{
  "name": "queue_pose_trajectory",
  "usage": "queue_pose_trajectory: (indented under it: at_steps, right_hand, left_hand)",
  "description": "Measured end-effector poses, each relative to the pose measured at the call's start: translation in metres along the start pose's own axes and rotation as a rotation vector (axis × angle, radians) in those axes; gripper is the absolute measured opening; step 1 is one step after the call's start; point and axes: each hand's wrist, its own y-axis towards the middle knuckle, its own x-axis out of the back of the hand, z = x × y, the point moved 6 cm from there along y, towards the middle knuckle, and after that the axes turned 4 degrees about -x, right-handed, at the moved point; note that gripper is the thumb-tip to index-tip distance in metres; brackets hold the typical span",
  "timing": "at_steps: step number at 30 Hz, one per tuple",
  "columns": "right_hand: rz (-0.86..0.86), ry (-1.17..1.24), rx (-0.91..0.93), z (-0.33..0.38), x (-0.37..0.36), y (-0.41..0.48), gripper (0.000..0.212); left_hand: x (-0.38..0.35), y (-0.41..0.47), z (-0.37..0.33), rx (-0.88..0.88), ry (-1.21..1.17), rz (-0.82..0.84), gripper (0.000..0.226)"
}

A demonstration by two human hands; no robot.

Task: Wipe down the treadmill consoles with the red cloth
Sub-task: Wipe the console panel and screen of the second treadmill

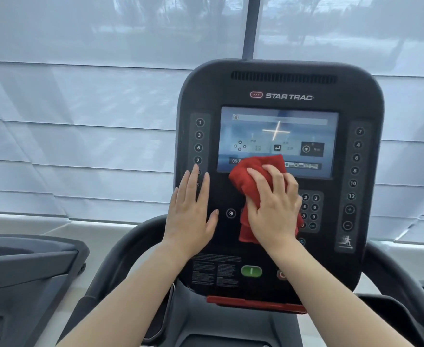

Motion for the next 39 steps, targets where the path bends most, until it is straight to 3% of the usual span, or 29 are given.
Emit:
queue_pose_trajectory:
  at_steps: [9, 15, 21, 26, 32, 39]
  right_hand:
    - [0.035, -0.040, 0.079, -0.014, -0.003, -0.038, 0.049]
    - [-0.014, -0.003, -0.033, -0.039, 0.018, 0.001, 0.047]
    - [-0.014, -0.082, -0.023, -0.063, 0.019, -0.037, 0.043]
    - [-0.016, -0.059, -0.031, -0.071, 0.031, -0.015, 0.040]
    - [-0.028, 0.008, -0.123, -0.079, 0.032, -0.033, 0.051]
    - [-0.024, -0.025, -0.078, -0.109, 0.050, -0.013, 0.043]
  left_hand:
    - [0.003, -0.004, -0.012, 0.004, -0.006, -0.032, 0.069]
    - [-0.001, 0.004, -0.046, -0.096, 0.014, -0.018, 0.067]
    - [-0.022, 0.007, -0.069, -0.057, 0.034, 0.052, 0.076]
    - [-0.022, 0.008, -0.069, -0.056, 0.060, 0.066, 0.076]
    - [-0.024, 0.007, -0.072, -0.035, 0.060, 0.078, 0.079]
    - [-0.017, 0.014, -0.100, -0.125, 0.049, 0.050, 0.068]
